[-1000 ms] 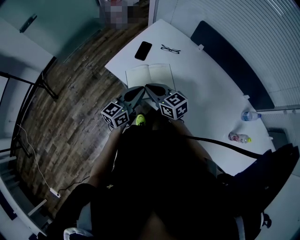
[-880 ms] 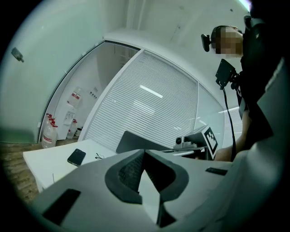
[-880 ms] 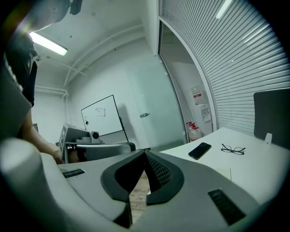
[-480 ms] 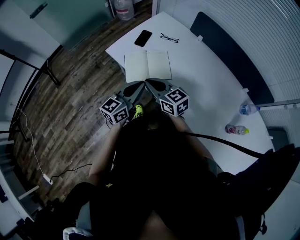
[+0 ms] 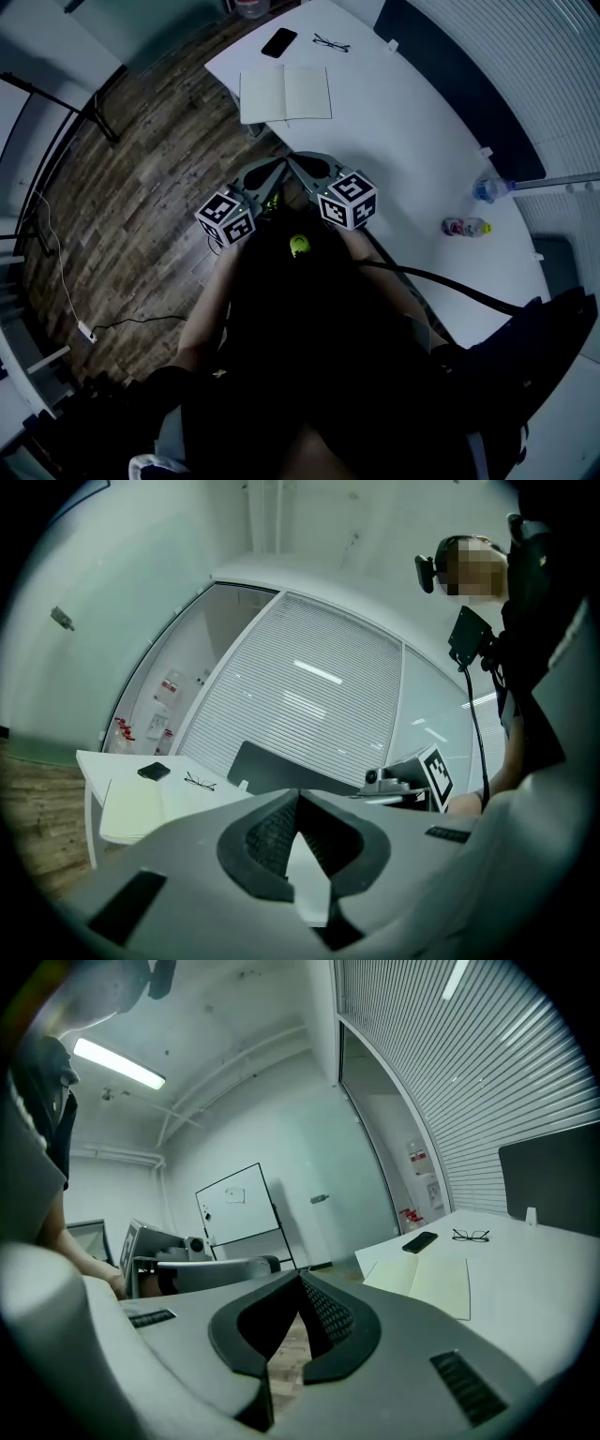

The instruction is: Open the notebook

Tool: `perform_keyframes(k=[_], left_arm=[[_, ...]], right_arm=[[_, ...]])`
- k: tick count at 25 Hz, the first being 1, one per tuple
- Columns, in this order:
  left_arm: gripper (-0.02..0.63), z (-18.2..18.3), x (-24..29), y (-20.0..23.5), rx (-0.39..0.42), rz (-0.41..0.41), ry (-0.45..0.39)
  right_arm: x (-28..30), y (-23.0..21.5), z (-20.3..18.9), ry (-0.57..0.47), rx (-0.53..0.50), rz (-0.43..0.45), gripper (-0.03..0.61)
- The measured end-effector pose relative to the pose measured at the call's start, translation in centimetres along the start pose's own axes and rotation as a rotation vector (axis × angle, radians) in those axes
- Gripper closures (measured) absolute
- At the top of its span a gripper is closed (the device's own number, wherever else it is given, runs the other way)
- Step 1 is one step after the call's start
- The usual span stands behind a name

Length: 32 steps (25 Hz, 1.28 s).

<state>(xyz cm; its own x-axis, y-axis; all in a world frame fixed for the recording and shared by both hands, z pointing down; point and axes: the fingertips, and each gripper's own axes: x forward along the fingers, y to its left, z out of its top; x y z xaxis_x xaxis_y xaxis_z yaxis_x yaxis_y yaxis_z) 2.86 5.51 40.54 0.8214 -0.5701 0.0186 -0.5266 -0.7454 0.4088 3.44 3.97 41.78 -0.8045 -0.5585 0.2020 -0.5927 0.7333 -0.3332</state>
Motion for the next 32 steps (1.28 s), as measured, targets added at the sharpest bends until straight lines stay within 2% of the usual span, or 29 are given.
perform_keyframes(k=[7, 17, 32], left_arm=[[0.605, -0.9, -0.9, -2.7, 0.006, -0.002, 0.010], [0.604, -1.5, -4.0, -3.9, 0.001, -0.006, 0.012], [0.605, -1.5, -13.7, -6.8, -0.002, -0.027, 0.007]], right_arm=[[-2.4, 1.7, -0.8, -0.013, 0.018, 0.012, 0.560], [-2.5, 4.8, -2.0, -0.024, 0.027, 0.010, 0.560], [-1.9, 14.7, -3.9, -0.021, 0.026, -0.005, 0.560]])
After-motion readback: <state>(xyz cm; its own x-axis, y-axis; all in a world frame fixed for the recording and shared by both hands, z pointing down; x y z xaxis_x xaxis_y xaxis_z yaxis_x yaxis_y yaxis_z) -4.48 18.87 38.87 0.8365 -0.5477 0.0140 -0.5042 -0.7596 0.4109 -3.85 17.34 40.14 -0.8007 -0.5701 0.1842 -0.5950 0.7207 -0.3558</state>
